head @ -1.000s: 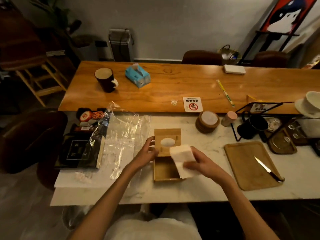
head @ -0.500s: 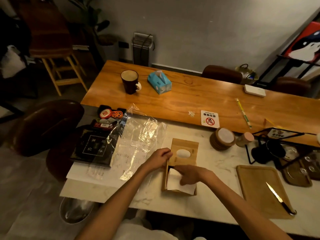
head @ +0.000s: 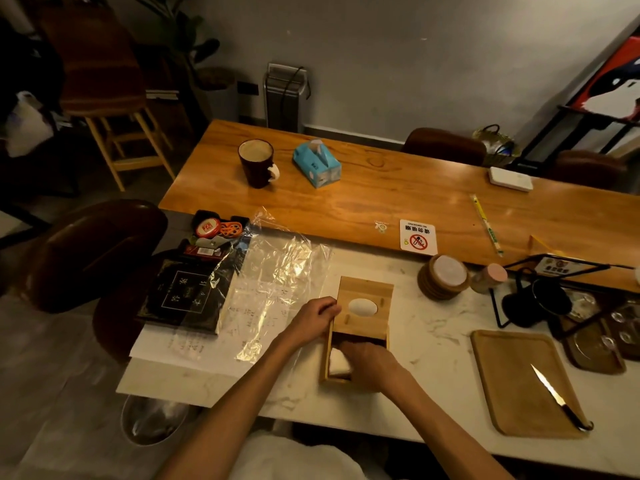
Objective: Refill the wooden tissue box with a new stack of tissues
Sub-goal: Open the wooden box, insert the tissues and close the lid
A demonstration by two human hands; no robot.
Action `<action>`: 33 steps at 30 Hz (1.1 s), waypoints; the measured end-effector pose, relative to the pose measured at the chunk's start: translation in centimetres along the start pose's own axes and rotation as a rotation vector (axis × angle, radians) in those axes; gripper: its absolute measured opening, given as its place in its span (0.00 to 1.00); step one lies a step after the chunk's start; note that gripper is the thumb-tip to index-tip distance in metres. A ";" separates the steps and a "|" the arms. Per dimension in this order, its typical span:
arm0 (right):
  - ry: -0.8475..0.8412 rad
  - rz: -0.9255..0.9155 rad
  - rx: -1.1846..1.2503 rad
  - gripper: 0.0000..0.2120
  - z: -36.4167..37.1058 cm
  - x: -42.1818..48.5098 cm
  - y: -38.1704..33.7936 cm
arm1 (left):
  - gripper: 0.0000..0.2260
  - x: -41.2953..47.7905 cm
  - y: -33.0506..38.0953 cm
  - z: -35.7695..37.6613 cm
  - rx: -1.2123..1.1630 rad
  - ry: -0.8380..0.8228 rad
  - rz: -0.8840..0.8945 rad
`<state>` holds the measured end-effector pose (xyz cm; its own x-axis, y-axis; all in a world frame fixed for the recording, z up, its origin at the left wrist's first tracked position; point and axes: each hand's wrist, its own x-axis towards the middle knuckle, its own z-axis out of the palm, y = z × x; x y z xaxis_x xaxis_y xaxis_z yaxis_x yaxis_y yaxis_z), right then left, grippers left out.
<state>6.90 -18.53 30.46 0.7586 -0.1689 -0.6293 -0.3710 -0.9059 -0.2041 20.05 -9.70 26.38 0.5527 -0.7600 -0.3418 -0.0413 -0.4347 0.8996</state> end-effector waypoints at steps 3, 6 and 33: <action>-0.191 0.045 0.239 0.32 -0.6 0.5 0.4 | 0.12 0.1 -0.4 0.3 0.021 0.010 0.009; -0.147 0.104 0.306 0.32 -0.5 1.1 0.0 | 0.11 0.3 -0.9 0.6 0.032 0.029 0.019; 0.058 0.139 -0.029 0.22 1.9 2.2 0.9 | 0.12 0.2 -1.4 1.3 0.159 0.117 0.019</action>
<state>7.21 -18.98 27.52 0.7309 -0.3147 -0.6056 -0.4593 -0.8832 -0.0954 19.15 -9.90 24.65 0.6429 -0.7115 -0.2835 -0.1784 -0.4990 0.8480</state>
